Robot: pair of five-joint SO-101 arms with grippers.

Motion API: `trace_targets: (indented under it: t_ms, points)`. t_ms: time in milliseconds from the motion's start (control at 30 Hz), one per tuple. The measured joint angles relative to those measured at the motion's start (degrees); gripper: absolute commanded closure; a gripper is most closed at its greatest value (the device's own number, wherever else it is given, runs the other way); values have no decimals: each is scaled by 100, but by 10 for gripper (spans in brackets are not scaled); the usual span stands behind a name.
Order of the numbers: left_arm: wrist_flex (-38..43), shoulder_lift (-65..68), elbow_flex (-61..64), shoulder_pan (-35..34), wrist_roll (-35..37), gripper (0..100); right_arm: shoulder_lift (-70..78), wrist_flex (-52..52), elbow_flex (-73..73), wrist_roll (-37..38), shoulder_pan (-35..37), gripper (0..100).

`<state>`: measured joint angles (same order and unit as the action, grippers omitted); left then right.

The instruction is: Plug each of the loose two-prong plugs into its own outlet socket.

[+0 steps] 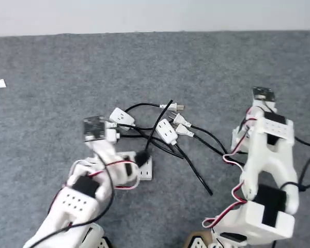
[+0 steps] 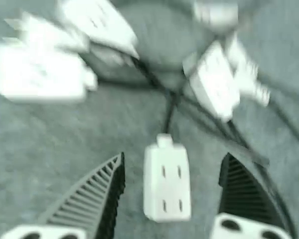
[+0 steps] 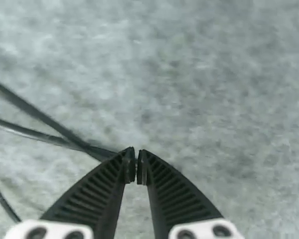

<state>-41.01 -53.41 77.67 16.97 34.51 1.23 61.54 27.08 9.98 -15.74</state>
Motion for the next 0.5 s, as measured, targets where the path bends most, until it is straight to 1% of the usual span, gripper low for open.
trace_targets:
  t_ms: [67, 200, 267, 400, 500]
  points:
    - [-132, -237, 9, -360, -18, 712, 0, 0, 0, 0, 158, 989]
    - [-343, -220, 9, -870, -229, 712, 0, 0, 0, 0, 475, 988]
    - [-343, -53, 0, -1002, -290, 712, 0, 0, 0, 0, 598, 973]
    - [-343, 440, -220, -1081, -325, 712, 0, 0, 0, 158, 695, 907]
    - [-105, 835, -264, -1090, -352, 712, 44, -70, 70, 325, 668, 909]
